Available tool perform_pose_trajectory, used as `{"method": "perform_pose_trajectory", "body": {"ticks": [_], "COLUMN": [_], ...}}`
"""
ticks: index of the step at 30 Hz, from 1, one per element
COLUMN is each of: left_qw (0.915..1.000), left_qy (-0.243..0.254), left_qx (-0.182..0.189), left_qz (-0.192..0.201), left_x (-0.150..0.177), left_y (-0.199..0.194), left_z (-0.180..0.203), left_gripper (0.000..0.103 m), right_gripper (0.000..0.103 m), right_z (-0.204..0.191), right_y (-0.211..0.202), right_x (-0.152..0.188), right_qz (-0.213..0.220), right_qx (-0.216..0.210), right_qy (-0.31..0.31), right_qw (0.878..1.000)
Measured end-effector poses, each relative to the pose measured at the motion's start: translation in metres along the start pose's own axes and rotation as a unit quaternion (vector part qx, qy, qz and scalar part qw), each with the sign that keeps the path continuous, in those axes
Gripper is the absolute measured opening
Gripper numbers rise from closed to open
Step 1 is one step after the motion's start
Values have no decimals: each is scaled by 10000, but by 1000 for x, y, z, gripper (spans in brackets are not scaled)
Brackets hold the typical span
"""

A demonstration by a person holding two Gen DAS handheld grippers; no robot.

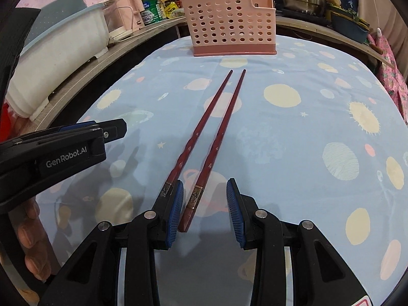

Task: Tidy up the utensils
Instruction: 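Grasp a dark red chopstick with the right tool while the left tool grasps the other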

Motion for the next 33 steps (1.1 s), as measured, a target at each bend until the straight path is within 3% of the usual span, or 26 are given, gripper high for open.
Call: {"method": "perform_pose_trajectory", "body": {"ticks": [5, 10, 16, 21, 33], "left_qw": [10000, 9999, 9996, 9990, 9965], "left_qy": [-11, 48, 150, 288, 555], "left_qx": [60, 97, 215, 334, 486], "left_qz": [-20, 4, -38, -97, -398], "left_x": [3, 5, 10, 17, 37], "left_y": [0, -3, -3, -3, 10], "left_z": [2, 8, 18, 31, 55], "left_gripper": [42, 53, 57, 67, 67], "right_gripper": [20, 7, 6, 6, 7], "right_z": [5, 14, 29, 46, 64], "right_y": [-1, -3, -9, -15, -21], "right_x": [1, 3, 6, 9, 12], "right_qz": [14, 24, 62, 106, 157], "right_qx": [80, 162, 226, 344, 408], "right_qy": [10, 80, 247, 441, 667], "right_qw": [10000, 9998, 9994, 9984, 9968]}}
Point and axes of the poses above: each gripper's, at about its wrist camera, not at the fingertips, and y roughly the way its jaws point, z to its right, x to its underside, the point moved 7 cm from there along y, roughly the way its jaws point, and after that the axes turned 1 degree about -x, right-handed, at the moved point
